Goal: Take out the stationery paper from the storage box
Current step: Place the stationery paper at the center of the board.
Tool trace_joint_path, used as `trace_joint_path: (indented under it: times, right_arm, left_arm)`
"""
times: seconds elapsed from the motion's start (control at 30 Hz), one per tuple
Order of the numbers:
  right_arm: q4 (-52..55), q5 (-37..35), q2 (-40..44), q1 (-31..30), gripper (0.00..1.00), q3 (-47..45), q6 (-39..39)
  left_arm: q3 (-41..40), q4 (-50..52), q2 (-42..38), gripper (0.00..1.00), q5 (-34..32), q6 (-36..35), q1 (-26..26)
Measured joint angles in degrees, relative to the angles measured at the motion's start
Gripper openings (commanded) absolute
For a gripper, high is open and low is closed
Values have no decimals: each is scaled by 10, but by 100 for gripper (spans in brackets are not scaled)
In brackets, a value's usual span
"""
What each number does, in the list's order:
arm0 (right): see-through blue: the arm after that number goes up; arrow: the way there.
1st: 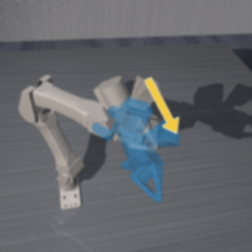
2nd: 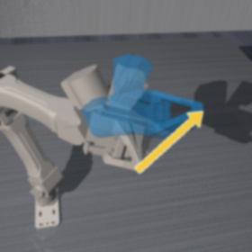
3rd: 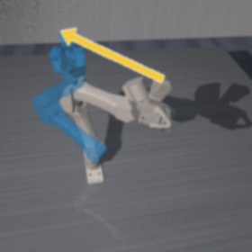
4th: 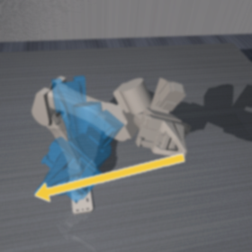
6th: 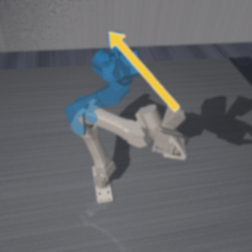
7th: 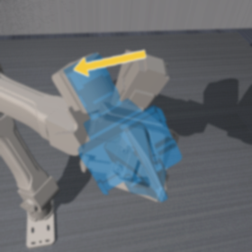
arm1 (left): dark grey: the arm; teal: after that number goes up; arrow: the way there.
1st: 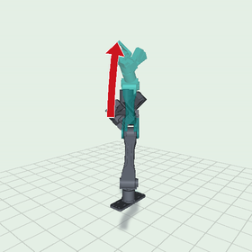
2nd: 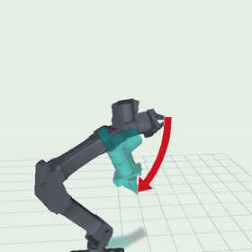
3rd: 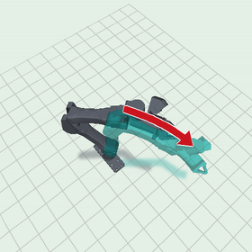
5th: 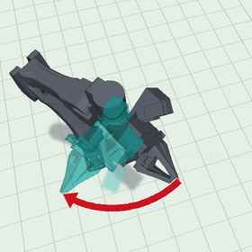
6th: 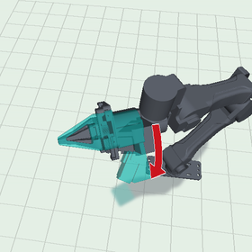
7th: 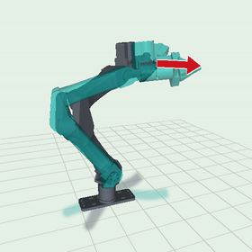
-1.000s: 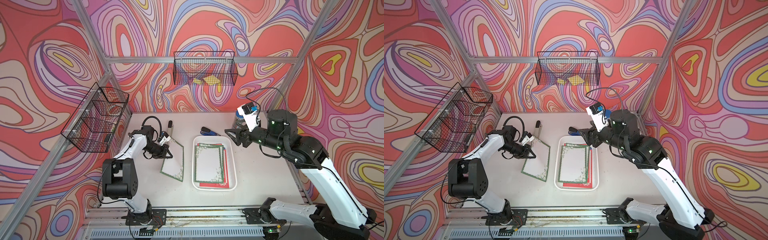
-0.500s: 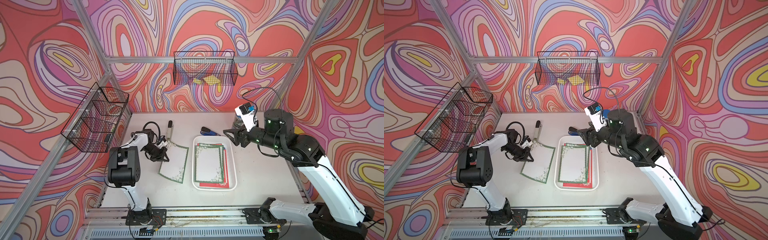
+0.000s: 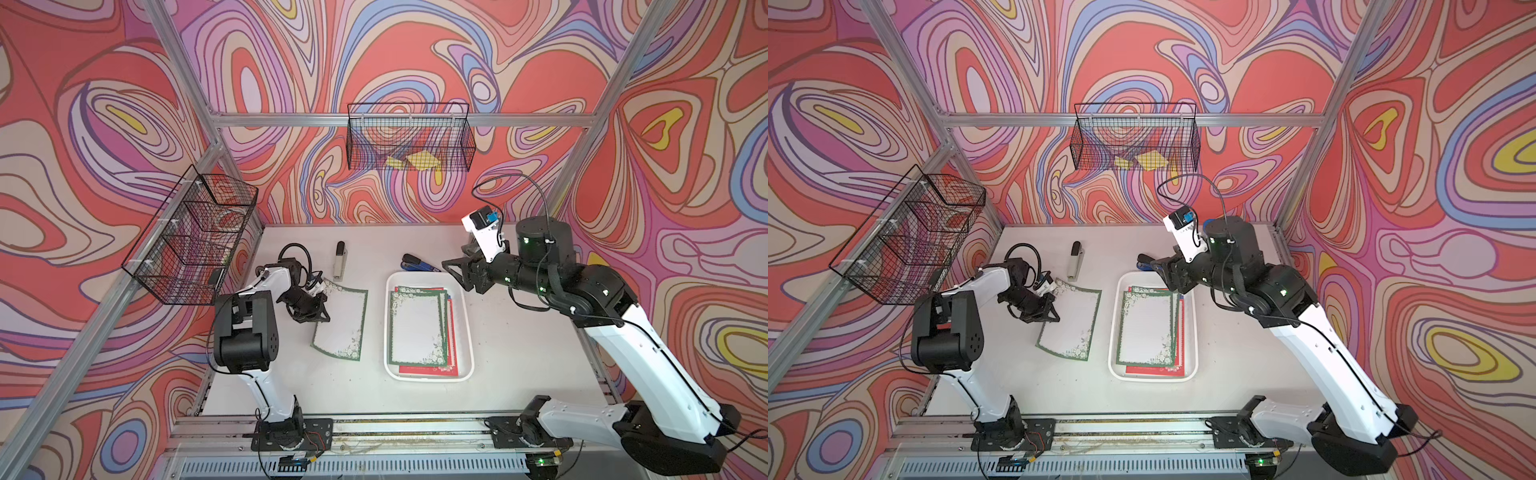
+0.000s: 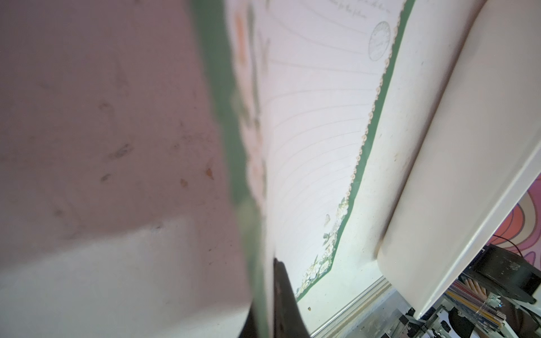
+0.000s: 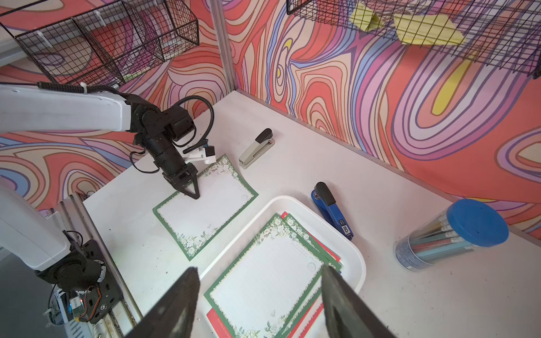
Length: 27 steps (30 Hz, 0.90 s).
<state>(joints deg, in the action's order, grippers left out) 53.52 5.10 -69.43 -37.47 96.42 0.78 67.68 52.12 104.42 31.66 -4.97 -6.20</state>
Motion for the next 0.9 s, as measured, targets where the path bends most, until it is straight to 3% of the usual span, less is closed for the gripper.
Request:
trace_joint_path:
  times: [0.23,0.5,0.73,0.9]
  right_arm:
    - [0,-12,1,0,69,0,2]
    - [0,-14,3,0,69,-2,2]
    - [0,-14,3,0,68,-3,2]
    - [2,-15,3,0,68,-3,2]
  left_arm:
    - [-8,-4,27,6,2,5,-9]
    - [-8,-3,33,18,-7,5,-9]
    - [-8,-3,33,34,-23,7,-9]
    - [-15,-4,20,53,-53,10,-9]
